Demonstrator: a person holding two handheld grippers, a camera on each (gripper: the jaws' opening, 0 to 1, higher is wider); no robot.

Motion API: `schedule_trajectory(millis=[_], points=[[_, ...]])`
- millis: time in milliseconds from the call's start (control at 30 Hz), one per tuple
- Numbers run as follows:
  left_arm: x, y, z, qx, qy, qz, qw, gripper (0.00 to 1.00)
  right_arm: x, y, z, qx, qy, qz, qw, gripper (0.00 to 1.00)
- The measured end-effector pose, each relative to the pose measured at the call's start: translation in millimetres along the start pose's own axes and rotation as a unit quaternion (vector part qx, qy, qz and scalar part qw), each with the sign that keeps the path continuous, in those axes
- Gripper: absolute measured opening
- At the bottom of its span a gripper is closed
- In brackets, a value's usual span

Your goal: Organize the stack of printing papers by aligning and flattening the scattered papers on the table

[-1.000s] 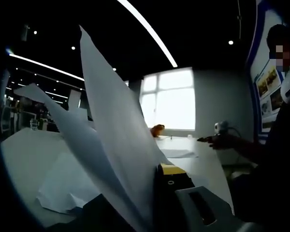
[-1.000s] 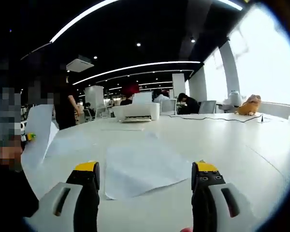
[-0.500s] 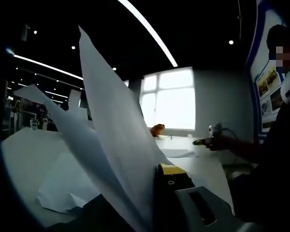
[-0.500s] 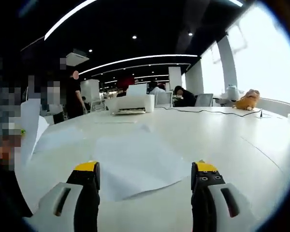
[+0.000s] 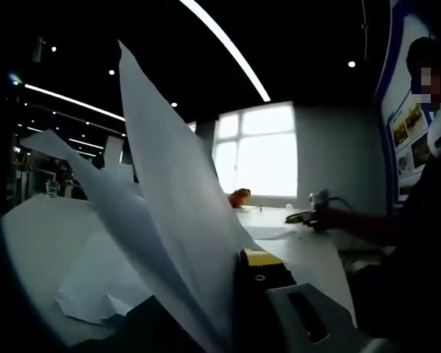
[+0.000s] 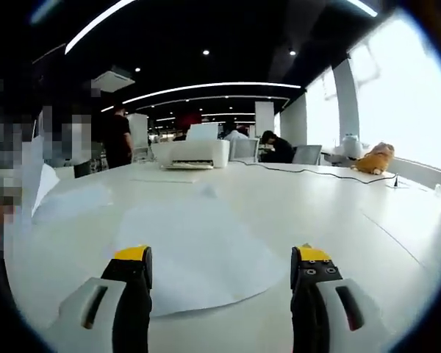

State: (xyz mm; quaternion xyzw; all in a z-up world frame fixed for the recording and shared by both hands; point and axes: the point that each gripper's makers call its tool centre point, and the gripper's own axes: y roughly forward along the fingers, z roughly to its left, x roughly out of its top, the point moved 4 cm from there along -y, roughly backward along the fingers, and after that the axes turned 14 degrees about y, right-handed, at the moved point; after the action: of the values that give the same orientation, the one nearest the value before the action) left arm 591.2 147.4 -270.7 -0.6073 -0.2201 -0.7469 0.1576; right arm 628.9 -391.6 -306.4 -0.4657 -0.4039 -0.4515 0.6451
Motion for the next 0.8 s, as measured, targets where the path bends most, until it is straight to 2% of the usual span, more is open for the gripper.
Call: schedule_trajectory(millis=[267,800], points=[[-0.1,-0.3,1.0,0.0,-0.001,-0.001,1.0,0.08,-8.7,5.1,-3.6,-0.009,0.007,0.03,0.9995,0.72],[1.0,0.1,0.3,-0.001,0.0,-0.003,1.0,0.08,-15.4,8.6,-14.6,-0.015,0.015,0.051,0.9985,0.7]])
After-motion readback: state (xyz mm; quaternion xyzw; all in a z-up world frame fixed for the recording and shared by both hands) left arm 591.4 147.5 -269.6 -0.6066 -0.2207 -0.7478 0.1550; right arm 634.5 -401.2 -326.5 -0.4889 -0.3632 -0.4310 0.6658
